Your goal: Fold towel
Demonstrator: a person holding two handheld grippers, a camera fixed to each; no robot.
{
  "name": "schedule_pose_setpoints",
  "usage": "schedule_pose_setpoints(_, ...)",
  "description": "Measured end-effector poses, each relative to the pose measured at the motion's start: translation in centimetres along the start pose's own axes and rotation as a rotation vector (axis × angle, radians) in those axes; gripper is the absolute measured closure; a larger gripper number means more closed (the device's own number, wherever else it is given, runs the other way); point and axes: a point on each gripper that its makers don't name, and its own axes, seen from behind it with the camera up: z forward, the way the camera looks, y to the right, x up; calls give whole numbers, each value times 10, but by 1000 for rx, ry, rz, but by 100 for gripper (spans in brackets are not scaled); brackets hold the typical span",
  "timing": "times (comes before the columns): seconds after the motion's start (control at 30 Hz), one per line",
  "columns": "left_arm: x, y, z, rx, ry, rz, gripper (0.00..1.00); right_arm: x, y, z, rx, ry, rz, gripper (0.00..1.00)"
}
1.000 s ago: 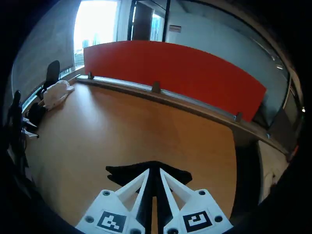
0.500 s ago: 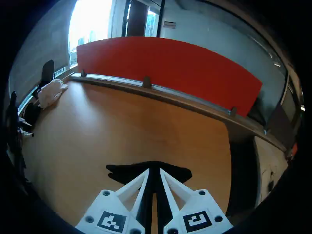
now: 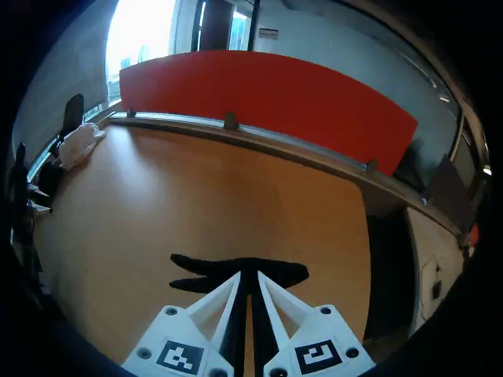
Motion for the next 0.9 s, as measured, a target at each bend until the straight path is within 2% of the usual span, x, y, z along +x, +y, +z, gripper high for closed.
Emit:
schedule_pose_setpoints(0.37,0,0,-2,0,1,5,8,-66,9,-9,-12,-90,18,96)
schedule_pose_setpoints(0.6,-1,3,-3,-3,1,8,9,-106,12,-12,-18,-165,-2,96)
schedule_pose_setpoints(0.9,-3,4,-6,-3,3,8,9,-129,13,-10,-30,-211,6,96)
